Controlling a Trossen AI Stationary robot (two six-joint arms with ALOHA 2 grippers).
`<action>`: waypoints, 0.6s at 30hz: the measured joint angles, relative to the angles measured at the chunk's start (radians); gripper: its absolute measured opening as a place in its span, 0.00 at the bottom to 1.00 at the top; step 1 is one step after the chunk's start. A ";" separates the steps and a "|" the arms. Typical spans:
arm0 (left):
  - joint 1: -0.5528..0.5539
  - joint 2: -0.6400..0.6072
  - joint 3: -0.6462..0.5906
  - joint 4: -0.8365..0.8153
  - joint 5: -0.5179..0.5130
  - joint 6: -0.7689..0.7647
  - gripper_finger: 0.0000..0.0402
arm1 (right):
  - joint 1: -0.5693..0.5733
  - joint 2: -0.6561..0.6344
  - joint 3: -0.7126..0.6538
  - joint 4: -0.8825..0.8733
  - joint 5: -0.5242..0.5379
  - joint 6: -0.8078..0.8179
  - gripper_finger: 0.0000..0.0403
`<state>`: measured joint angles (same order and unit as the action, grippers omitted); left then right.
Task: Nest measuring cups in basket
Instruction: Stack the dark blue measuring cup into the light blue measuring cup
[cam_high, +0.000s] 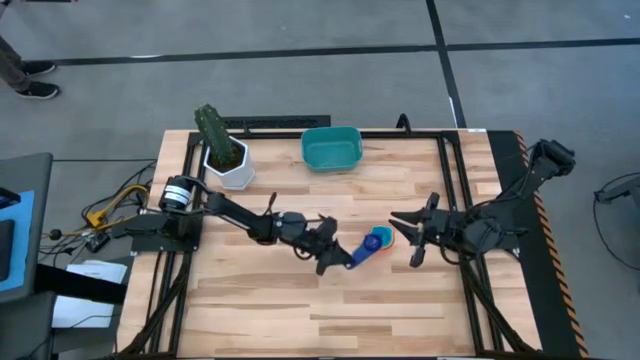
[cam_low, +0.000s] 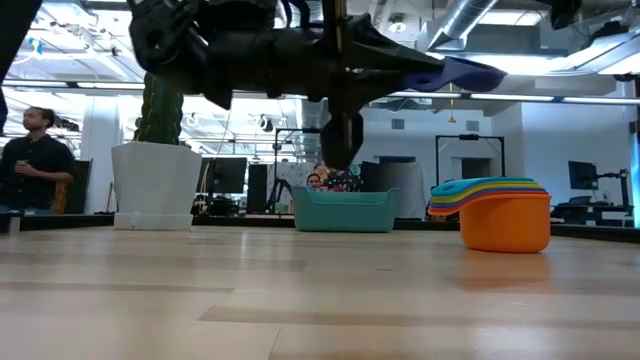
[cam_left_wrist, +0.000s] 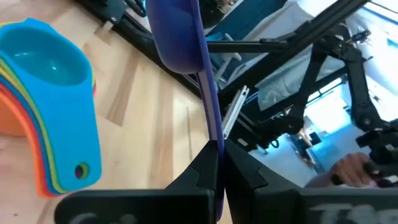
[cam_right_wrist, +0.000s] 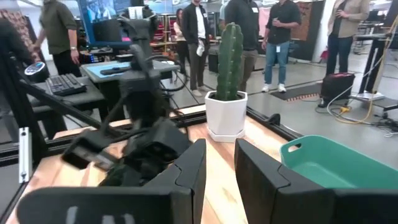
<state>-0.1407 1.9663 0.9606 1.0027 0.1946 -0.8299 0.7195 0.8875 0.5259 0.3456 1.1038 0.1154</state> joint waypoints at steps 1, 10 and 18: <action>0.006 0.000 0.006 -0.012 0.009 -0.009 0.00 | 0.002 0.000 0.000 0.003 0.000 0.000 0.26; 0.053 0.000 0.070 -0.137 0.115 -0.022 0.00 | -0.009 0.000 0.000 0.009 0.000 0.000 0.26; 0.145 0.000 0.113 -0.252 0.207 -0.055 0.00 | -0.015 0.000 0.000 0.014 -0.002 0.009 0.26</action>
<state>0.0044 1.9659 1.0733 0.7507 0.4012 -0.8846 0.7044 0.8875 0.5259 0.3592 1.1018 0.1243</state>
